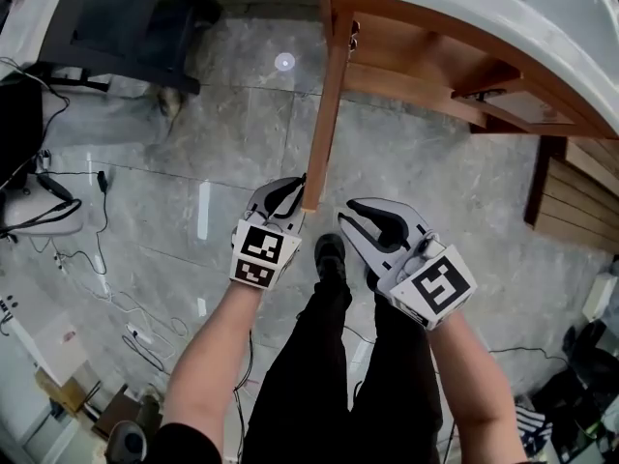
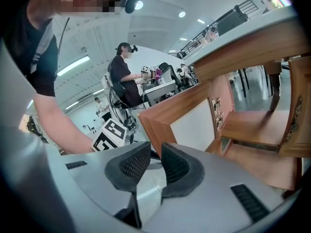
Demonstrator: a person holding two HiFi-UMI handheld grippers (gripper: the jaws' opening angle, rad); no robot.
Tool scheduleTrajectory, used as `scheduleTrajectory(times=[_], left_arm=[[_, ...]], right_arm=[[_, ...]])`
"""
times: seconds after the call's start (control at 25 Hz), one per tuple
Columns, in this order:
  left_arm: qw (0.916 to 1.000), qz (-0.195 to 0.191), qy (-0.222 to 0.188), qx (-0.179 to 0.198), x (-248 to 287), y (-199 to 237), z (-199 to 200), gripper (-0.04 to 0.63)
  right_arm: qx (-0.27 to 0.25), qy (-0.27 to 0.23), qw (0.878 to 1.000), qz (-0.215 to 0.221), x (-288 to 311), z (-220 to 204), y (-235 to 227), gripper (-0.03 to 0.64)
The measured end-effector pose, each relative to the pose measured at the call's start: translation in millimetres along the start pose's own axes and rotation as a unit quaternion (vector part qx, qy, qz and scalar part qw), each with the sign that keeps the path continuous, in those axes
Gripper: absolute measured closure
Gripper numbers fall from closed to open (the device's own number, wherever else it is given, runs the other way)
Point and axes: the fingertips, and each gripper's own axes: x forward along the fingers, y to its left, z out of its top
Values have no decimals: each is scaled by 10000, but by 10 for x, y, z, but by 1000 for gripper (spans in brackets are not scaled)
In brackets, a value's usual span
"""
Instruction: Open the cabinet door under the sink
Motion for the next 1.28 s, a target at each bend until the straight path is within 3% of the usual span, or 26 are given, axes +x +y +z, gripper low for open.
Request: scheduleTrajectory(times=[0.28,0.4,0.56,0.84,1.0,1.28], left_arm=[[9956,913,-13,-202,-121,-186,13,541],[9925,1072,-70,-584,-97,-464,68,546],[9909,934,-106,-960,166,-1004,317,548],[9951,474,-337,-805,726,-1715,1156,548],[9961,262,-442,-714,1016,-1843,1537,548],[9988,39,-464,-164,1650,-1714,1848,548]], right_arm=[[262,267,9990,-230,-511,-108,-388,541],[213,198,9991,-309,-838,-59,-618,543],[270,201,9982,-494,-1380,-142,-1025,549],[297,107,9972,-679,-2072,-156,-1486,555],[343,101,9944,-997,-2262,-195,-1816,555],[489,135,9882,-1446,-2065,-269,-2378,547]])
